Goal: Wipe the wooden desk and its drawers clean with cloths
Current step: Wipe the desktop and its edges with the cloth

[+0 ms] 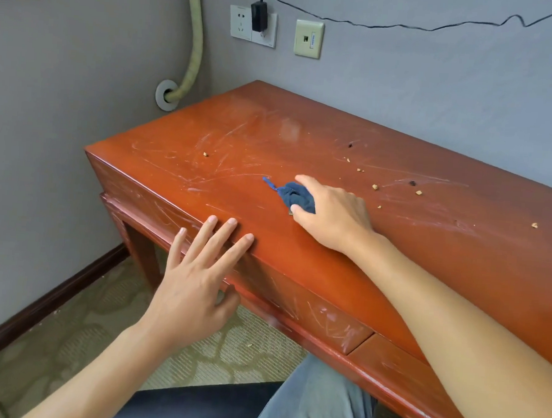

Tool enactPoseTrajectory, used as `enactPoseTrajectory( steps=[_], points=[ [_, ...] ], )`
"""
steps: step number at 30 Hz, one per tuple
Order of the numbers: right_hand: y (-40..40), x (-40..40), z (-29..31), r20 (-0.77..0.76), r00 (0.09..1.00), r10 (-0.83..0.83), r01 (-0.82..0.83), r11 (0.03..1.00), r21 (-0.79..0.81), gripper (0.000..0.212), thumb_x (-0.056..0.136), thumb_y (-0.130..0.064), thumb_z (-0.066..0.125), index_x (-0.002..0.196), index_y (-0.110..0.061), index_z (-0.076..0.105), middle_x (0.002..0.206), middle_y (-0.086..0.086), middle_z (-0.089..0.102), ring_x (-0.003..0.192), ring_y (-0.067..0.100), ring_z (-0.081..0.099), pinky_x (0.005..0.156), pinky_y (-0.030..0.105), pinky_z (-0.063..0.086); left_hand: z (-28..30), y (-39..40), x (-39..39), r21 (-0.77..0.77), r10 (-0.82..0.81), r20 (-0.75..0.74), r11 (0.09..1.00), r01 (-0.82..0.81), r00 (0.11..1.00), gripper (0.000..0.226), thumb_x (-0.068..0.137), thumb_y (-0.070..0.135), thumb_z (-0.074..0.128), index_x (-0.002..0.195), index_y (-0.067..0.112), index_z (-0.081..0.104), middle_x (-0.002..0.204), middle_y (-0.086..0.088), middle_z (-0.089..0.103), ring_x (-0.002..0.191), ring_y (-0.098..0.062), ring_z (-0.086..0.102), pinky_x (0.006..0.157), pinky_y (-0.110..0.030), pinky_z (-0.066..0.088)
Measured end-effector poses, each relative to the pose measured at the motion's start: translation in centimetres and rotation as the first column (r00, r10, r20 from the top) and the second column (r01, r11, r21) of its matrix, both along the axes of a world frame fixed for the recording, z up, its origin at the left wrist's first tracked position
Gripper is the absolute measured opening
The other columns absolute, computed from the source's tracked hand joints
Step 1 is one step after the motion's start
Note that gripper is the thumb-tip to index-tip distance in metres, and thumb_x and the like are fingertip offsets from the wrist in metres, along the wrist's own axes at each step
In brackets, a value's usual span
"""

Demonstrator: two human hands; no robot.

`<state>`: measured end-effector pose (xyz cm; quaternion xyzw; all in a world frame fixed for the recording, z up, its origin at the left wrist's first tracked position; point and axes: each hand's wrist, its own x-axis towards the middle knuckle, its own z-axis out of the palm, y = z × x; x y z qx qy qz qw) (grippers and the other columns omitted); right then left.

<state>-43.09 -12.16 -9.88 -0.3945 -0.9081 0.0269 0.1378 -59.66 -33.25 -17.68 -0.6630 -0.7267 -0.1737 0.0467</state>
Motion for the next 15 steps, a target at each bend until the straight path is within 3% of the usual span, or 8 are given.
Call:
enactPoseTrajectory(
  steps=[2,5,8,11,15],
  points=[
    [-0.6,-1.7,0.3,0.048,0.999,0.014,-0.015,1.0,0.019,0.042,0.096,-0.047,0.048,0.137,-0.039,0.049,0.12,-0.004,0.068,0.107,0.032,0.065,0.08,0.039,0.042,-0.1,0.0,0.1,0.006,0.001,0.013,1.0,-0.001,1.0,0.09,0.085,0.039,0.058,0.165,0.038,0.018,0.174,0.005,0.011,0.161,-0.022,-0.005,0.126,-0.064,0.006],
    [-3.5,-2.9,0.4,0.025,0.978,0.209,-0.207,0.977,-0.046,0.04,0.092,-0.05,0.055,0.132,-0.044,0.062,0.131,-0.012,0.064,0.116,0.022,0.061,0.088,0.036,0.041,-0.2,0.1,0.0,0.02,-0.001,0.042,1.0,0.0,0.999,0.085,0.086,0.041,0.055,0.164,0.037,0.022,0.174,0.006,0.012,0.161,-0.021,-0.003,0.126,-0.065,0.01],
    [-4.9,-2.0,0.1,-0.072,0.942,0.327,-0.334,0.929,-0.159,0.035,0.09,-0.05,0.062,0.124,-0.049,0.066,0.115,-0.018,0.064,0.108,0.012,0.06,0.082,0.03,0.037,-0.4,0.1,-0.1,0.051,-0.014,0.065,0.999,0.011,0.998,0.083,0.085,0.038,0.056,0.163,0.033,0.029,0.173,0.005,0.015,0.161,-0.021,0.001,0.125,-0.064,0.014],
    [-2.0,-1.6,-0.5,-0.12,0.957,0.262,-0.278,0.95,-0.141,0.031,0.088,-0.051,0.063,0.119,-0.049,0.069,0.101,-0.018,0.054,0.1,0.01,0.053,0.082,0.031,0.037,0.1,0.0,-0.3,0.075,-0.009,0.104,0.997,0.001,0.995,0.084,0.085,0.041,0.054,0.163,0.028,0.029,0.172,0.011,0.017,0.161,-0.013,0.003,0.128,-0.059,0.013],
    [0.4,-3.9,-1.2,-0.14,0.969,0.202,-0.213,0.975,-0.067,0.034,0.089,-0.039,0.061,0.117,-0.023,0.071,0.129,-0.005,0.061,0.121,0.022,0.051,0.102,0.039,0.04,0.7,-0.2,-0.8,0.071,-0.019,0.079,0.997,0.013,0.997,0.083,0.085,0.044,0.05,0.163,0.026,0.03,0.171,0.013,0.018,0.16,-0.008,0.003,0.129,-0.054,0.012]
  ],
)
